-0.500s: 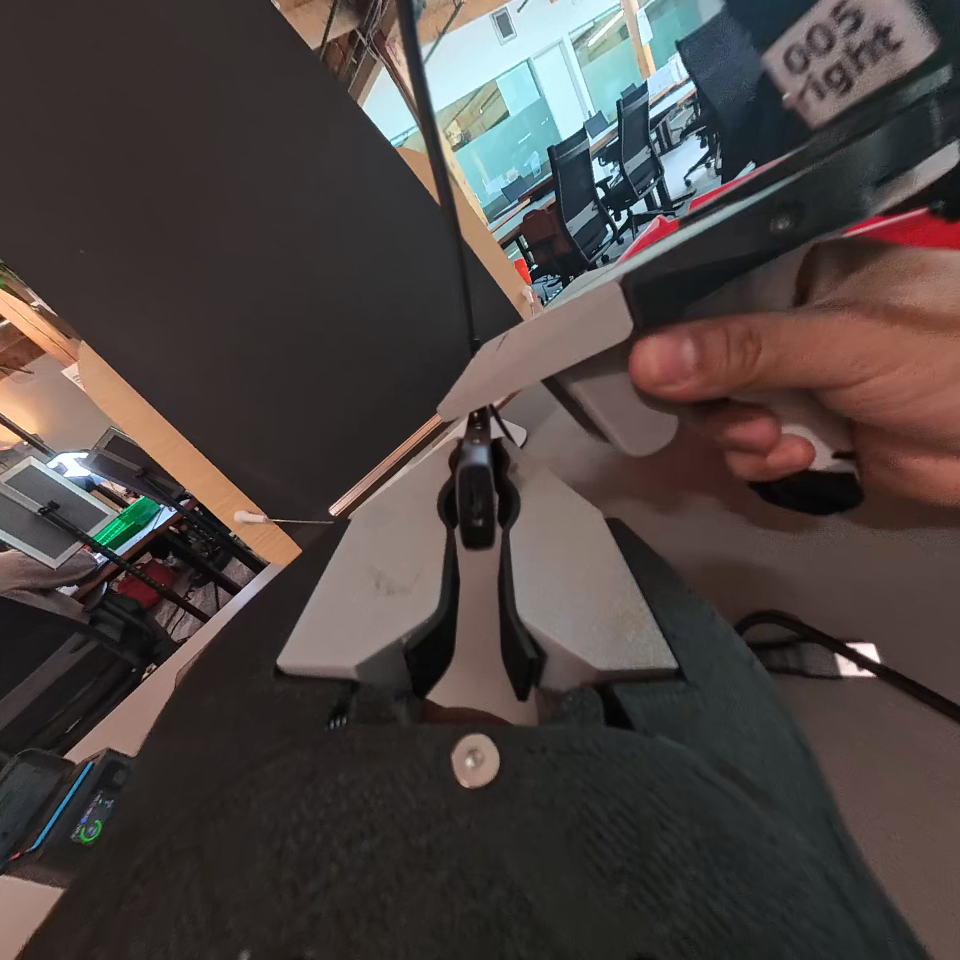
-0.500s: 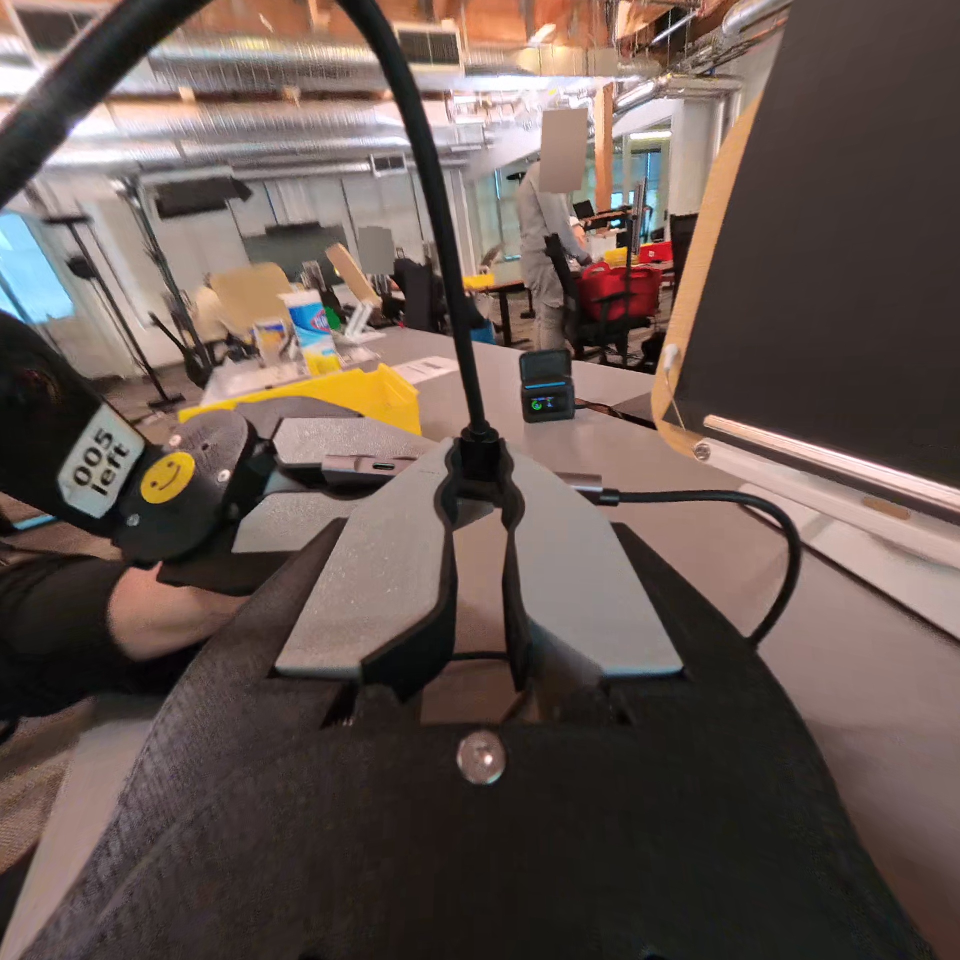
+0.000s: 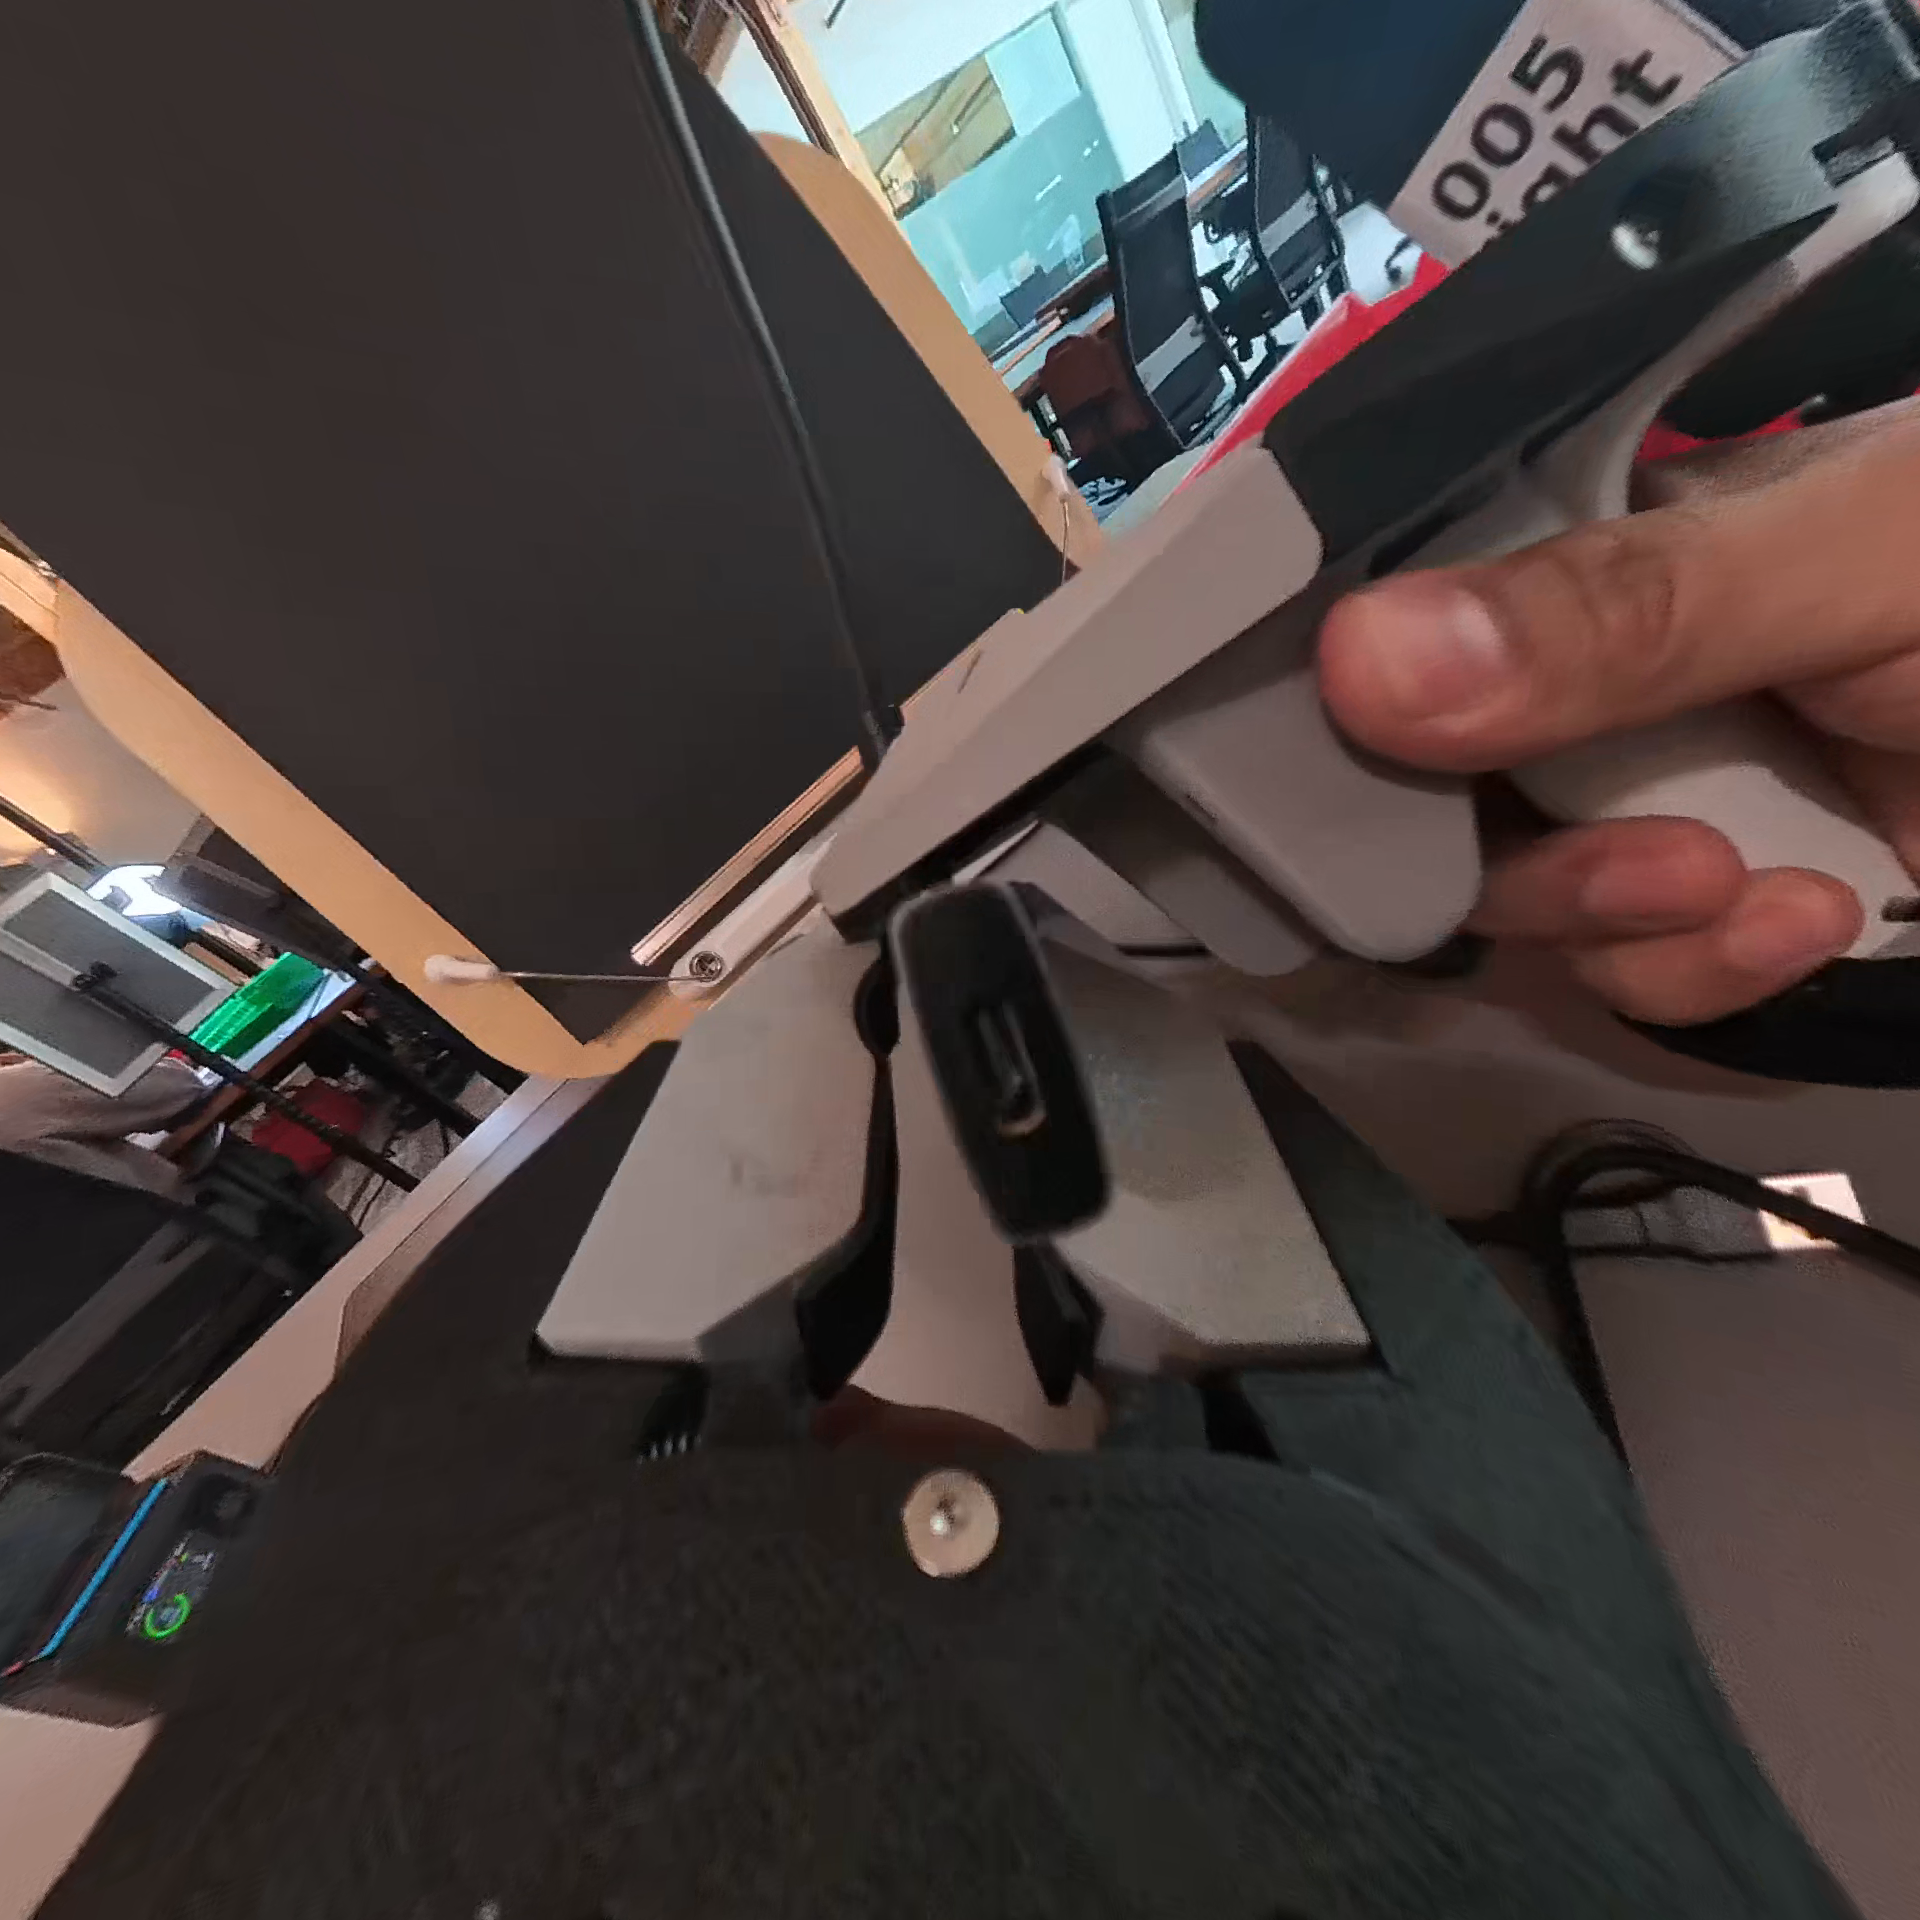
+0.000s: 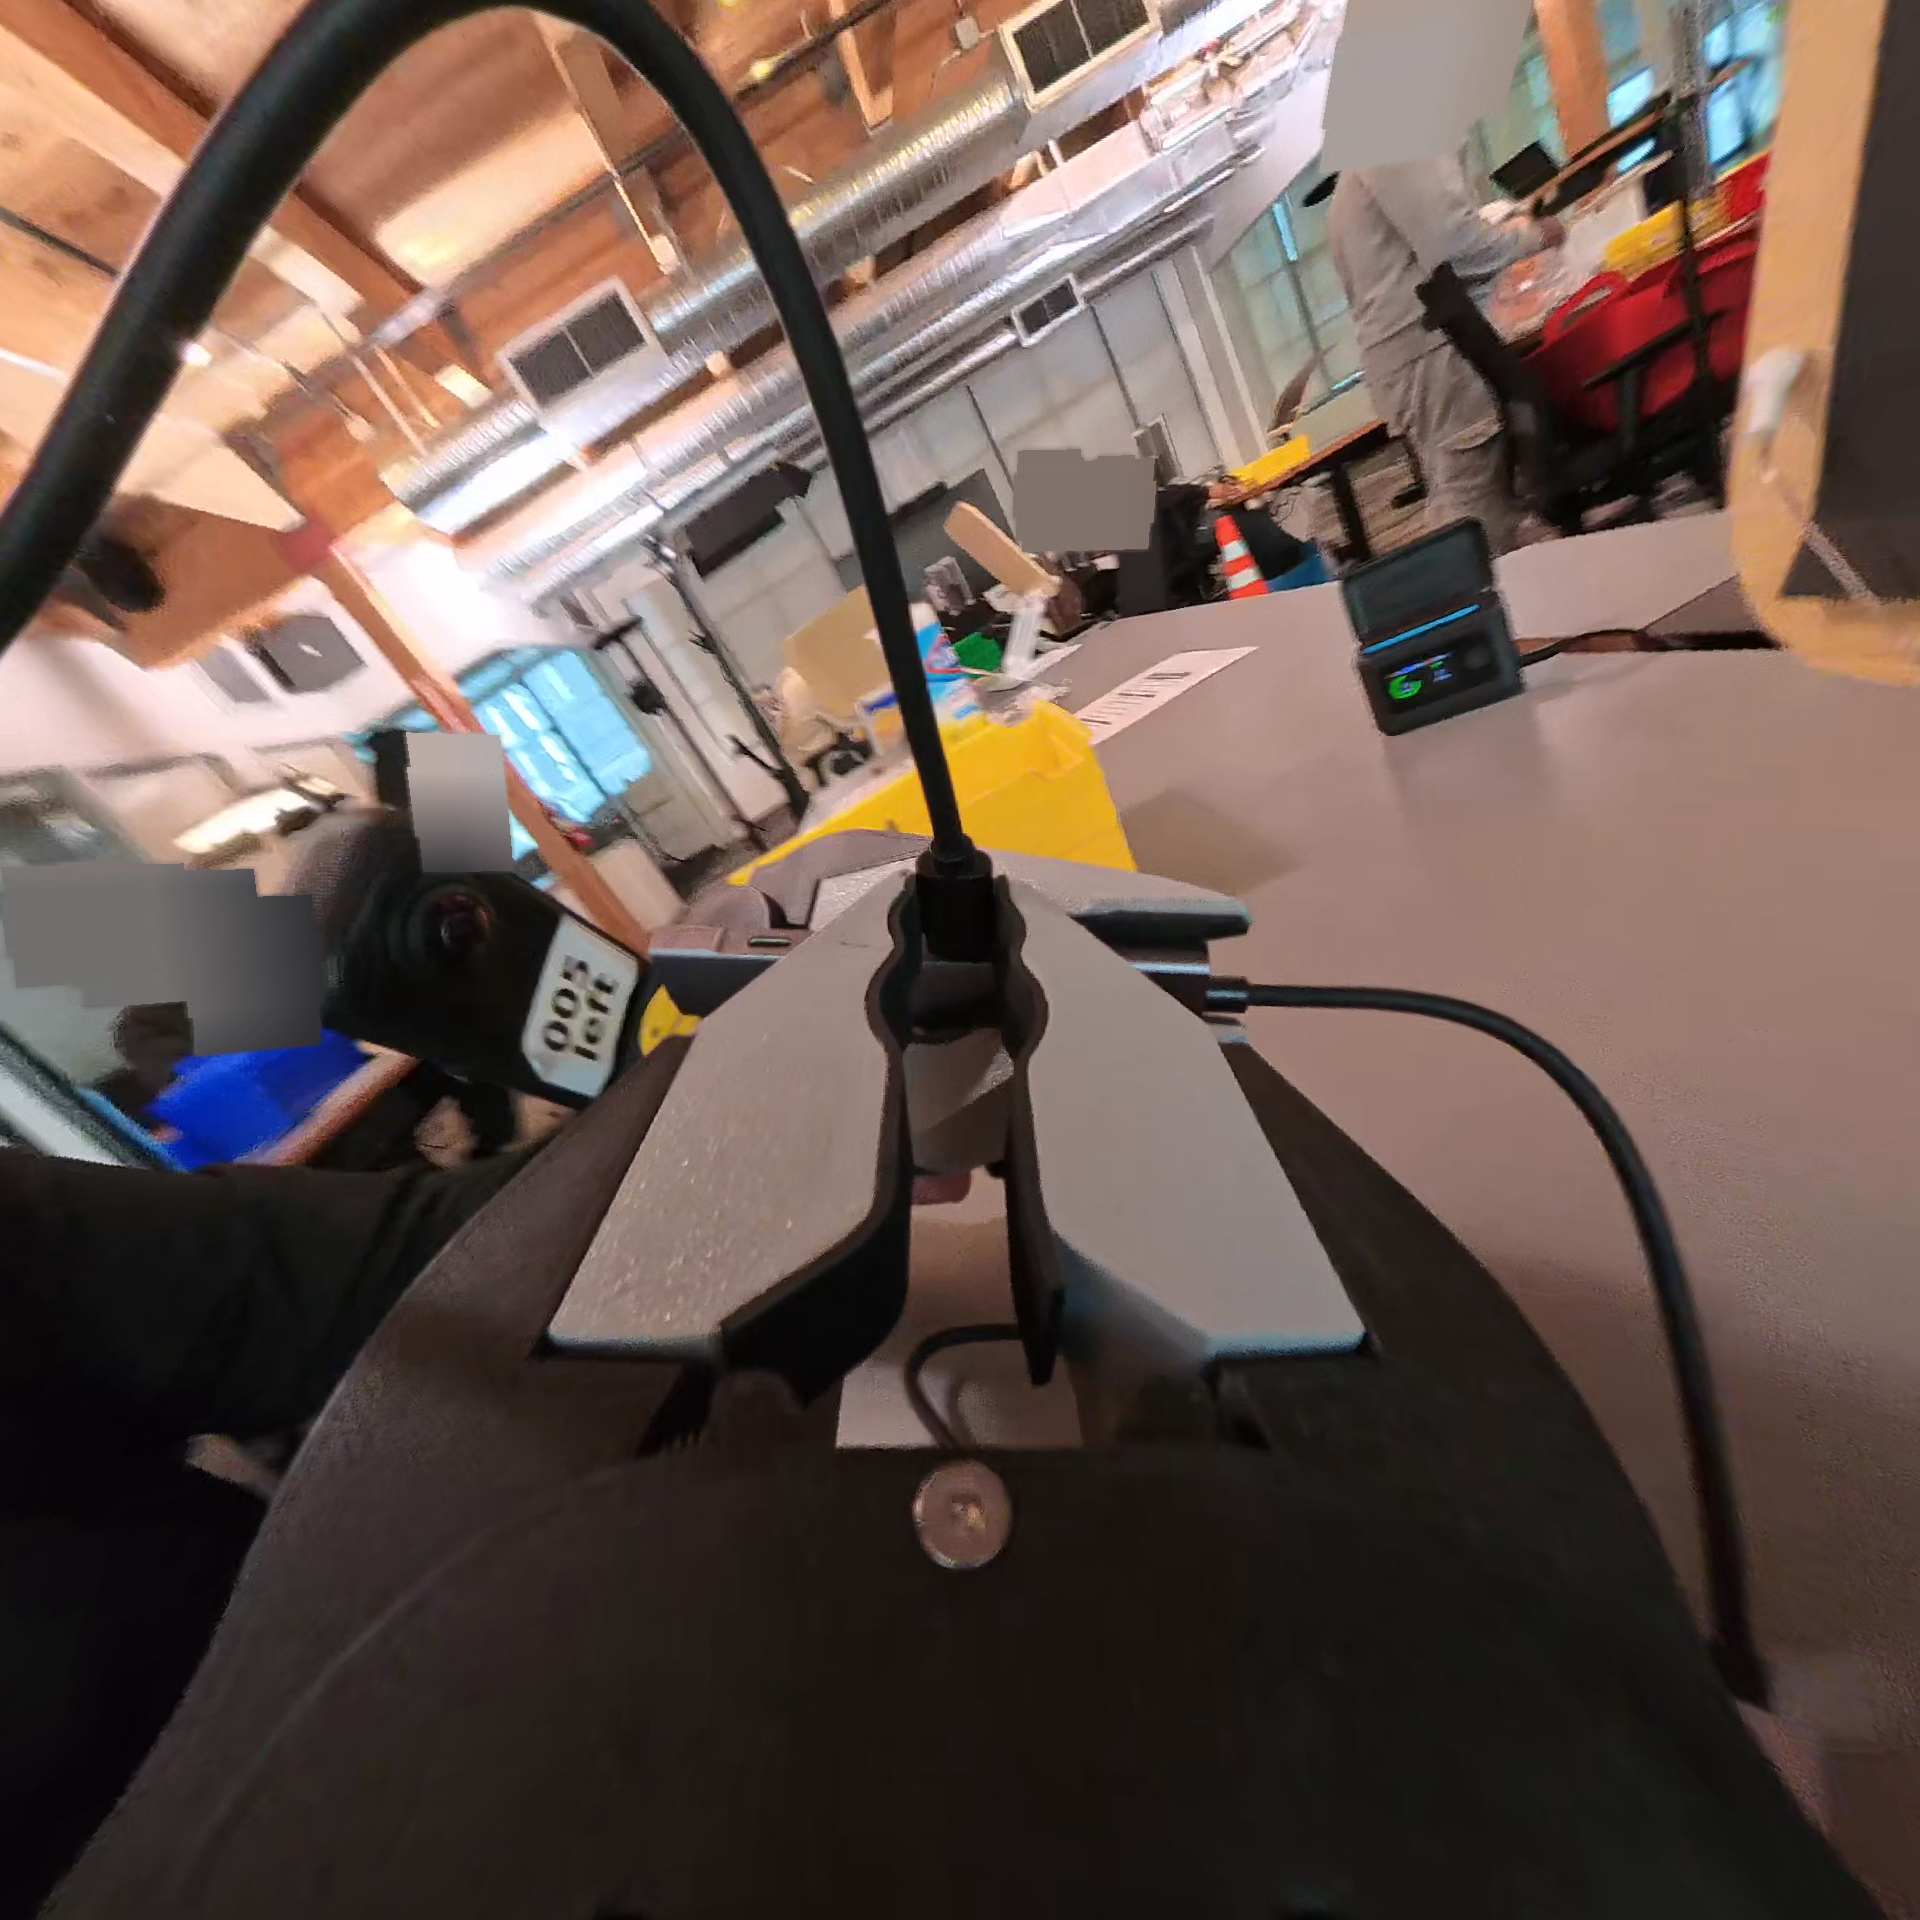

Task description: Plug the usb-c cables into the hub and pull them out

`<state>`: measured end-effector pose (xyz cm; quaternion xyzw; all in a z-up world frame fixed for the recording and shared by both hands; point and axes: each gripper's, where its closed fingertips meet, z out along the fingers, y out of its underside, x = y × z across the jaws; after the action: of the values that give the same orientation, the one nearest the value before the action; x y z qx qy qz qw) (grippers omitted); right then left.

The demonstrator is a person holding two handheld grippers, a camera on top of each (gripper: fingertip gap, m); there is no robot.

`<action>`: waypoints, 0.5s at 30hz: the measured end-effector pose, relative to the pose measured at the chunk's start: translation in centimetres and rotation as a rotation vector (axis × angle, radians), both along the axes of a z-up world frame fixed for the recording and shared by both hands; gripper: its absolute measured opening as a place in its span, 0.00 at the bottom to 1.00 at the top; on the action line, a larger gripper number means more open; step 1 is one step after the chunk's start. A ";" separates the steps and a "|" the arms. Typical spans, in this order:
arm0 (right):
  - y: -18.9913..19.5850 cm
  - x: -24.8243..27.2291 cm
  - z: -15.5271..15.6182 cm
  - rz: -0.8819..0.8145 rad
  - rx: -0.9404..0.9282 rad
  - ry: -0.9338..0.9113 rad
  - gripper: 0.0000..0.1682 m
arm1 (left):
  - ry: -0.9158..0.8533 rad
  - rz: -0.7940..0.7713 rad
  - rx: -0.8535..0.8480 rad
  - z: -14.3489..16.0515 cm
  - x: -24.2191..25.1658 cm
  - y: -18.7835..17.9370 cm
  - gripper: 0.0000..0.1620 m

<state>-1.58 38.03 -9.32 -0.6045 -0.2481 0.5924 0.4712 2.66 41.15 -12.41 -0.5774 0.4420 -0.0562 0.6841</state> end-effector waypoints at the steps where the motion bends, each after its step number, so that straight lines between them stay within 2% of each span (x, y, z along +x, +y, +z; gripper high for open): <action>1: -0.1 0.0 0.1 0.031 -0.038 0.040 0.06 | -0.003 0.005 0.007 0.0 0.0 0.1 0.09; 6: 0.1 1.2 1.0 0.133 -0.207 0.252 0.06 | -0.021 0.018 0.074 1.0 0.0 -0.4 0.08; 12: 0.0 1.1 1.2 0.067 -0.126 0.178 0.06 | -0.065 -0.001 0.017 1.3 0.0 -0.4 0.04; 15: -0.1 1.2 1.5 -0.010 -0.035 0.105 0.05 | -0.088 -0.002 0.050 1.6 0.0 -0.5 0.04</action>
<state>-0.42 37.93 -7.85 -0.5820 -0.2097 0.6252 0.4758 2.67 40.66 -10.81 -0.5567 0.4134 -0.0710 0.7171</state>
